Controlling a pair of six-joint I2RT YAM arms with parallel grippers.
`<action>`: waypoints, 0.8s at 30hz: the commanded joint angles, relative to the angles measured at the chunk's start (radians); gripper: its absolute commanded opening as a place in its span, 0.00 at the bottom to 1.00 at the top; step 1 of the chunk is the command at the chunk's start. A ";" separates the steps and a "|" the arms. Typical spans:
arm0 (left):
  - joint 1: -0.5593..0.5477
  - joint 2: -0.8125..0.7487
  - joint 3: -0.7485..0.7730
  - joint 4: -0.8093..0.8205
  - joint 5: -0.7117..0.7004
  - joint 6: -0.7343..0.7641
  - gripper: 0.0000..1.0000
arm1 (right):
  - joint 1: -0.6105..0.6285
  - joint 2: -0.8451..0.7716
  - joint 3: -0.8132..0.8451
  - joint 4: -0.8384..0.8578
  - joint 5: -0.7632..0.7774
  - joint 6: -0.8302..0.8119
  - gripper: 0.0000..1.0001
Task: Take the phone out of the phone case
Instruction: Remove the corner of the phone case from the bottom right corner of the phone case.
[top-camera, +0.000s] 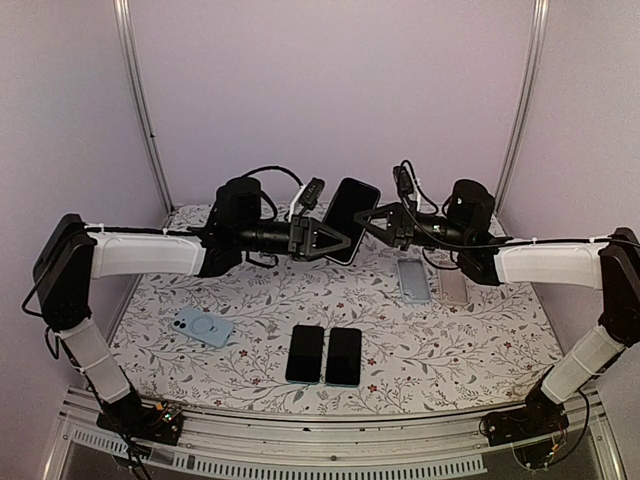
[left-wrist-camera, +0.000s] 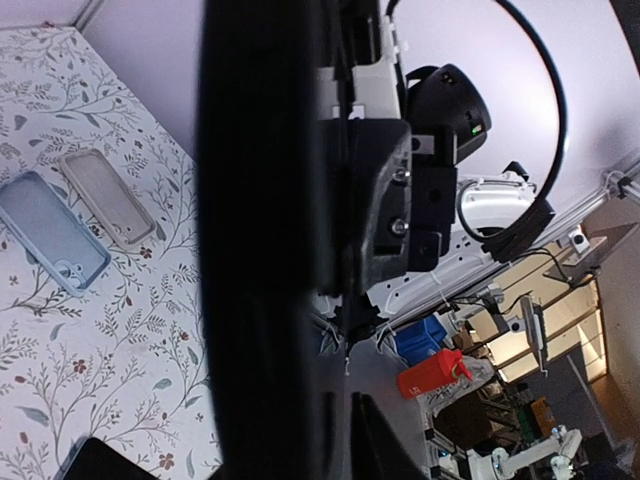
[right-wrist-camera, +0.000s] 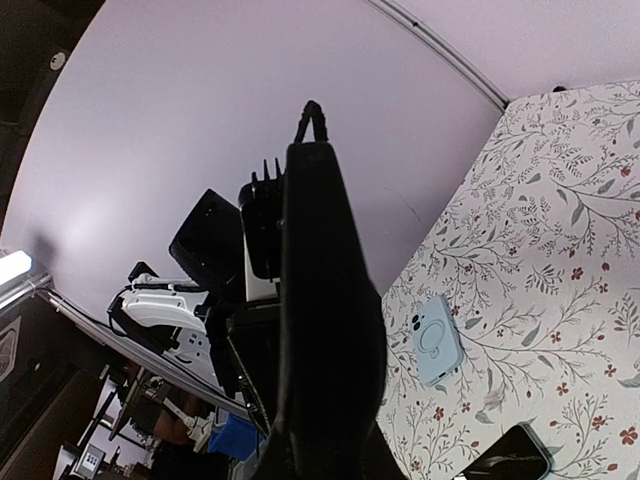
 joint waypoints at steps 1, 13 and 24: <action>0.011 -0.029 0.007 0.026 -0.010 0.047 0.36 | 0.002 0.000 0.017 0.003 -0.004 0.022 0.00; 0.075 -0.085 -0.003 -0.050 -0.002 0.101 0.46 | -0.017 -0.021 0.034 -0.078 -0.145 -0.020 0.00; 0.075 -0.032 0.048 -0.081 0.079 0.098 0.41 | -0.013 -0.005 0.113 -0.243 -0.237 -0.125 0.00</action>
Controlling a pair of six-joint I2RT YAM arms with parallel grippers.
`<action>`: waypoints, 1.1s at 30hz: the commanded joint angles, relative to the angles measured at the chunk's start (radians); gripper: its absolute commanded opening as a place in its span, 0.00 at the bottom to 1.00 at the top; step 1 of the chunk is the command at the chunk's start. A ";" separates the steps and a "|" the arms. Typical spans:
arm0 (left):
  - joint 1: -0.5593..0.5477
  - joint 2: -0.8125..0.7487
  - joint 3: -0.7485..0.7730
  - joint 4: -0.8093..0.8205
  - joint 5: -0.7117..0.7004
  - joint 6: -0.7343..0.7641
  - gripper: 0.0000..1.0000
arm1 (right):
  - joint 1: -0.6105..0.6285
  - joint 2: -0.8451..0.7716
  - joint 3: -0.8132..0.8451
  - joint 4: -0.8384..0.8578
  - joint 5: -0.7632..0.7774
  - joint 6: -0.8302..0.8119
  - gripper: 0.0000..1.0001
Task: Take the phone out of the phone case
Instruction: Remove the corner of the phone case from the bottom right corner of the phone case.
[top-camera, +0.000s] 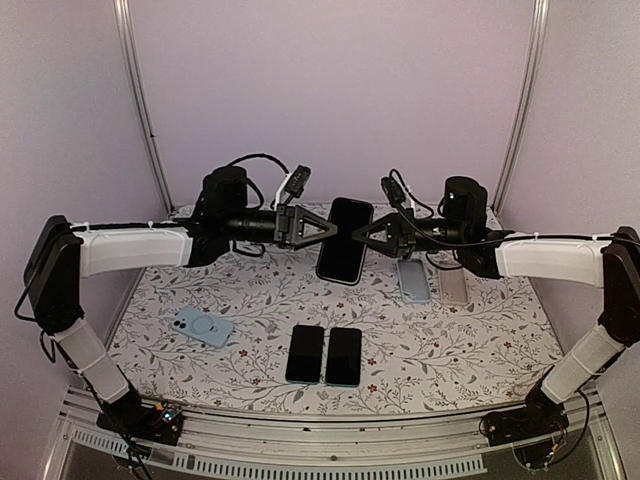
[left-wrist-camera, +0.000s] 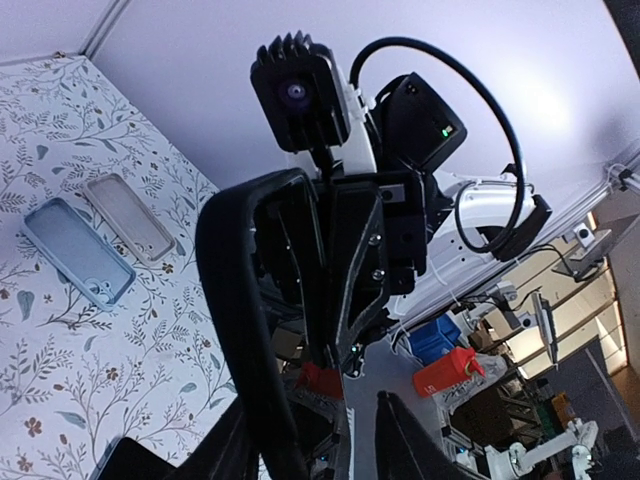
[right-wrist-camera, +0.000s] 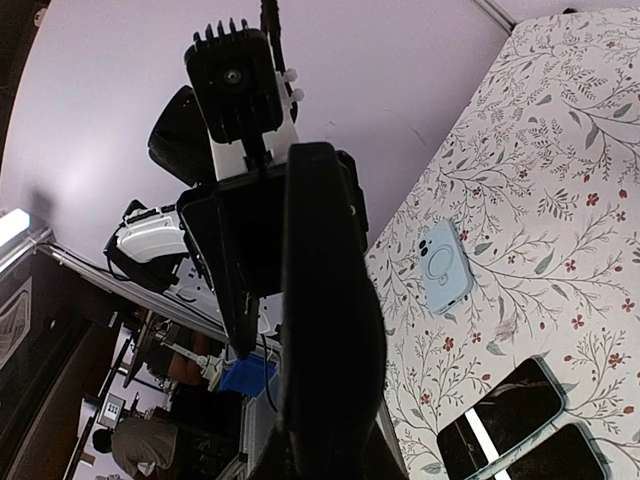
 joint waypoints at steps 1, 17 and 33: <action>0.007 0.023 0.040 -0.002 0.054 0.006 0.39 | 0.000 0.001 0.079 -0.054 -0.053 -0.073 0.00; -0.001 0.038 0.033 0.043 0.068 -0.065 0.00 | 0.010 0.039 0.129 -0.141 -0.005 -0.160 0.13; 0.070 0.058 -0.114 0.618 -0.089 -0.582 0.00 | 0.013 -0.075 -0.020 -0.013 0.098 -0.160 0.66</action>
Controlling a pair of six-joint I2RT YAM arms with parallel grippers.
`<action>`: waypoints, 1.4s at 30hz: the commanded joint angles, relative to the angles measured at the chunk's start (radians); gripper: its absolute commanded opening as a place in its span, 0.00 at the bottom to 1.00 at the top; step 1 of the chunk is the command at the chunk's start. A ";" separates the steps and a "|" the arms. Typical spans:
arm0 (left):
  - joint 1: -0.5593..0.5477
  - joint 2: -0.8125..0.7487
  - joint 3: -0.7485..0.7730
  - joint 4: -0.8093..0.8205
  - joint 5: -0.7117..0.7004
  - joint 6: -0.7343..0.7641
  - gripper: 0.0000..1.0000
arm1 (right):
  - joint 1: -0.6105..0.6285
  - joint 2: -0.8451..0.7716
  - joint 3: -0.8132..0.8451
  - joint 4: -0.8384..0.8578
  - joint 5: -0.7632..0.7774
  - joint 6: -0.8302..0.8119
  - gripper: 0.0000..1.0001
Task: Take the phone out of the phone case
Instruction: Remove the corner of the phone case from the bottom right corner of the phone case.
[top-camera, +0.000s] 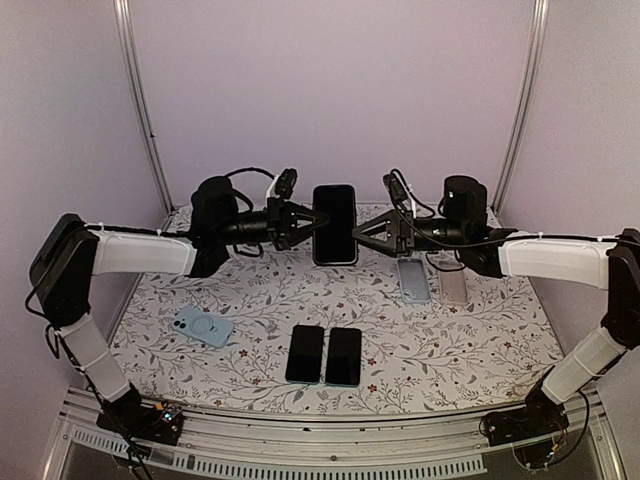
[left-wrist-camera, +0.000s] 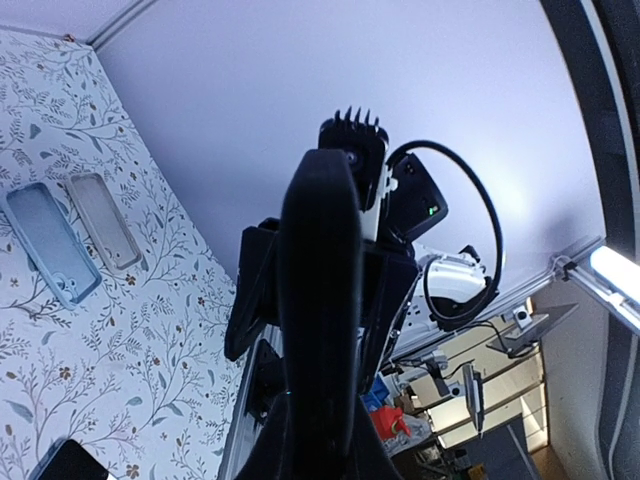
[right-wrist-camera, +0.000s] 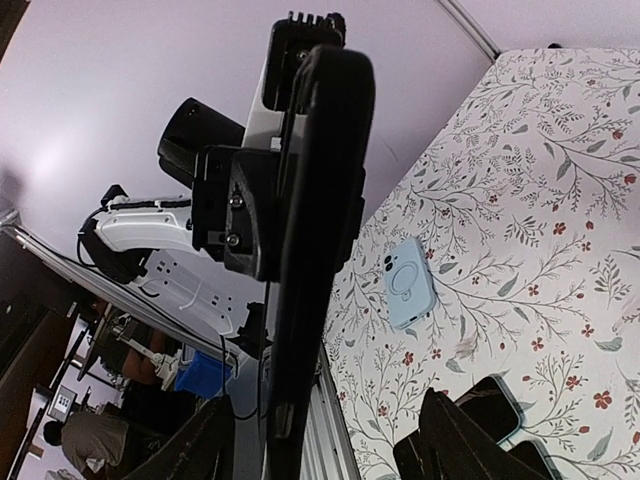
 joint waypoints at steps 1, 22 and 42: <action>0.034 0.014 -0.026 0.283 -0.069 -0.190 0.00 | 0.004 -0.069 -0.055 0.098 0.040 0.016 0.66; 0.039 0.003 -0.034 0.343 -0.123 -0.233 0.00 | 0.034 -0.075 -0.086 0.151 0.054 0.077 0.65; 0.031 -0.023 -0.026 0.354 -0.091 -0.206 0.00 | 0.040 -0.027 -0.078 0.150 0.073 0.140 0.65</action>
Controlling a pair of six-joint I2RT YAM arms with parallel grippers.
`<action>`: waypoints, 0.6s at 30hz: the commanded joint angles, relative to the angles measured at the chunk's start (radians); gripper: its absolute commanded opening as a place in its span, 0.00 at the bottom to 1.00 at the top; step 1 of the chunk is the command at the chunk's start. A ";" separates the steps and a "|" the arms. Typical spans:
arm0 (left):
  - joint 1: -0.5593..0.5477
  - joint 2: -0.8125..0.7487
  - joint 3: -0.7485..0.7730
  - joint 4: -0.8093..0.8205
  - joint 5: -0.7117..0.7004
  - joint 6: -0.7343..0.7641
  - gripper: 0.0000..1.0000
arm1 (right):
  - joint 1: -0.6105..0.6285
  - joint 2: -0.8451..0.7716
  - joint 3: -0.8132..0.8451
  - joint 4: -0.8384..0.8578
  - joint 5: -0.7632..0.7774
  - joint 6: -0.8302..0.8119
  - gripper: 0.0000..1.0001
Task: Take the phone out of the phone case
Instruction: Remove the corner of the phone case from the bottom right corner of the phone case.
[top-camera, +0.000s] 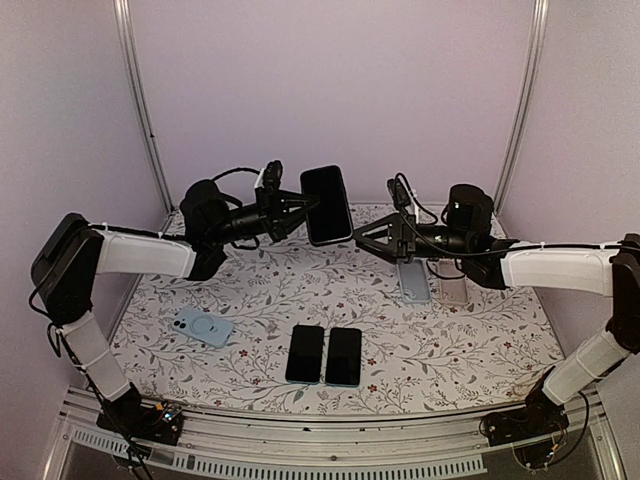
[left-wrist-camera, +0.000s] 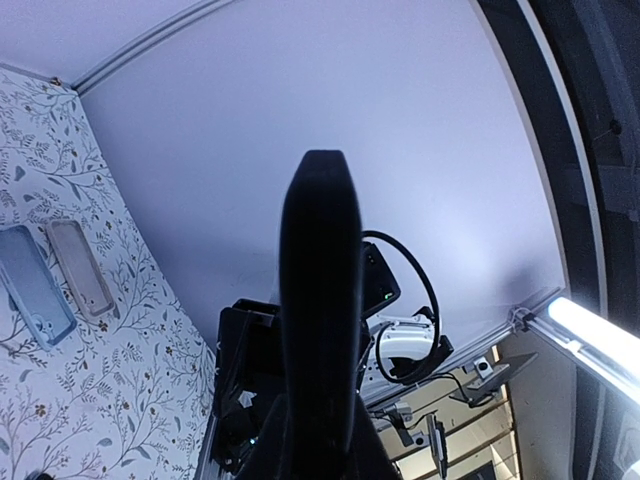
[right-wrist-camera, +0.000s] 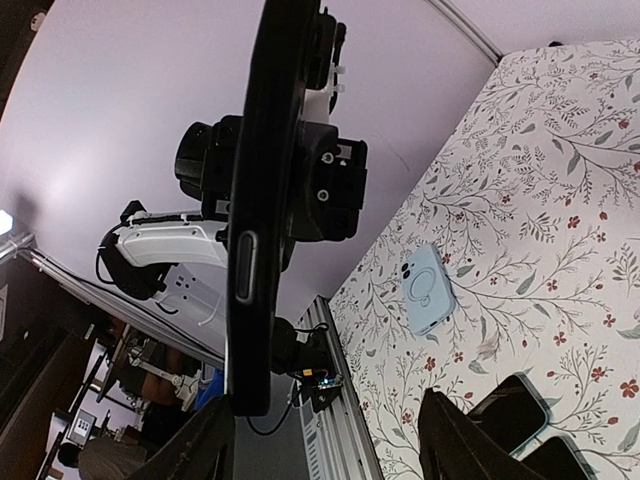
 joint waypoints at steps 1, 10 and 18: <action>0.001 -0.042 0.016 0.101 0.010 0.014 0.00 | 0.007 0.020 0.014 0.016 0.011 0.021 0.65; -0.002 -0.047 0.021 0.152 0.025 0.005 0.00 | 0.006 0.034 0.024 -0.038 0.044 0.021 0.65; -0.006 -0.046 0.011 0.327 0.037 -0.034 0.00 | 0.006 0.038 0.031 -0.129 0.120 0.003 0.65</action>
